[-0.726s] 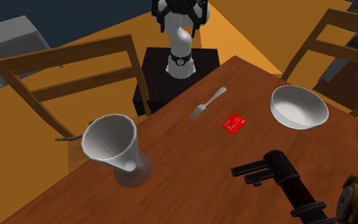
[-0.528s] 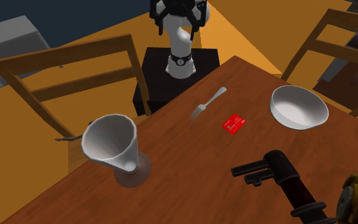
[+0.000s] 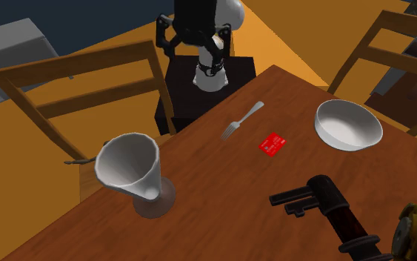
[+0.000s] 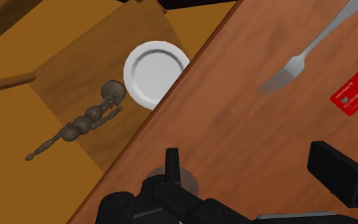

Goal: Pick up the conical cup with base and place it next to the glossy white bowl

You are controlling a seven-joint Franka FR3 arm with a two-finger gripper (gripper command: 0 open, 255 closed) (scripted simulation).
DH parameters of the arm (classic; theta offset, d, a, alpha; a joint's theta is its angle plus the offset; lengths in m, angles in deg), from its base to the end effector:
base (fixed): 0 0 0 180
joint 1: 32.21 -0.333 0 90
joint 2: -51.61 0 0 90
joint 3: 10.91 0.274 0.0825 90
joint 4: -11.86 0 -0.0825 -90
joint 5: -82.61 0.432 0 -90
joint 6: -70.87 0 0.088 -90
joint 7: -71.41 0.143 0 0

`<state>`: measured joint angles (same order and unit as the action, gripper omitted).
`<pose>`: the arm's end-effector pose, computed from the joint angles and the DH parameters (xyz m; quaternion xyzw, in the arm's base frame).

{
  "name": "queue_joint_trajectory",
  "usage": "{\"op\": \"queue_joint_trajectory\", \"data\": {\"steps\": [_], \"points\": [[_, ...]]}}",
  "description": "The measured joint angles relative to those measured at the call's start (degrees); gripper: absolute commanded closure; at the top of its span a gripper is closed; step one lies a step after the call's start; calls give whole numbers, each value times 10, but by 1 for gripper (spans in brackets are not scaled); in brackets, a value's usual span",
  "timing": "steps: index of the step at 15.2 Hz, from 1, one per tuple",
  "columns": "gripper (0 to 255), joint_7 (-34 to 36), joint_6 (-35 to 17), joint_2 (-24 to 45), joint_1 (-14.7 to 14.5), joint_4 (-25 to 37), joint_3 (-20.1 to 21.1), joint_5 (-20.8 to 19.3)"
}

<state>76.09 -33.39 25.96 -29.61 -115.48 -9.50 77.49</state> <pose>0.4896 -0.0203 0.4706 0.9977 -0.0422 0.0237 0.0482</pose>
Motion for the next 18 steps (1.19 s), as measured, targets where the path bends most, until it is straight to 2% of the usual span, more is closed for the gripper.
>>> {"op": "queue_joint_trajectory", "data": {"steps": [9, 16, 18], "points": [[0, -36, -40, 197, 8, 175, -12, -14], [0, -66, -24, 344, 13, 352, -17, -18], [0, -67, -30, 363, 14, 367, -18, -18]]}}
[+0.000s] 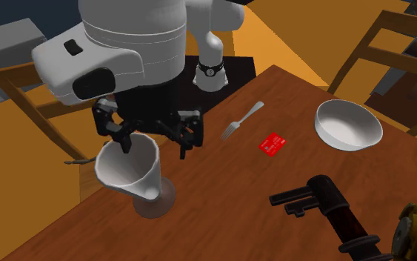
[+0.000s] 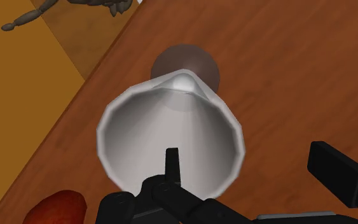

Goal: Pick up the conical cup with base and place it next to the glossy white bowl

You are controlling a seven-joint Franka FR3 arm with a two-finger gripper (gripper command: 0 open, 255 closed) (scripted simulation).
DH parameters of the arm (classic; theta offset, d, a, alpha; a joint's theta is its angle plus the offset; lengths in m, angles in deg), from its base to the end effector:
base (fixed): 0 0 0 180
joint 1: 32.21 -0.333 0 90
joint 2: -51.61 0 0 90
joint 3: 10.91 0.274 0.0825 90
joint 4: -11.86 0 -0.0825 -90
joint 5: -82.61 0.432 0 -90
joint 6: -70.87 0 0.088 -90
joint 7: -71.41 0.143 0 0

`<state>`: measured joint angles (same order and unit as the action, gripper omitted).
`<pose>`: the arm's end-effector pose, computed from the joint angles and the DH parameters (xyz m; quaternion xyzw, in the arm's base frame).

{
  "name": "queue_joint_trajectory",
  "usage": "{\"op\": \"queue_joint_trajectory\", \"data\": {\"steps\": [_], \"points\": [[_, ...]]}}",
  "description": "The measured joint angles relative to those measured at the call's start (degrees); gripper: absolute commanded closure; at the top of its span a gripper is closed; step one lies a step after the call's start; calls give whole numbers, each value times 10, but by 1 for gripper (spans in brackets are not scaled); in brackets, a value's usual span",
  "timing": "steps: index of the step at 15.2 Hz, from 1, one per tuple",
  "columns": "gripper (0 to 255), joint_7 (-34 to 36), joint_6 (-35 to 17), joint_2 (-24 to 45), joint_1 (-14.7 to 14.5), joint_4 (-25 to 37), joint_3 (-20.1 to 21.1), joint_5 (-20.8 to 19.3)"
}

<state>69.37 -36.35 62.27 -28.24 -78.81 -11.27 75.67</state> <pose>0.6710 -0.0640 0.4506 0.9969 -0.0049 0.0479 0.0620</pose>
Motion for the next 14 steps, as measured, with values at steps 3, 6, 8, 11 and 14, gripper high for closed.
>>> {"op": "queue_joint_trajectory", "data": {"steps": [3, 6, 8, 11, 14], "points": [[0, 1, -21, 7, 1, -14, 0, -1], [0, 0, -38, 11, 2, -27, -1, -1], [0, 1, -43, 12, 2, -30, -1, -1], [0, 1, -44, 13, 2, -31, -2, -1], [255, 1, -45, 13, 2, -31, -2, -1]]}}
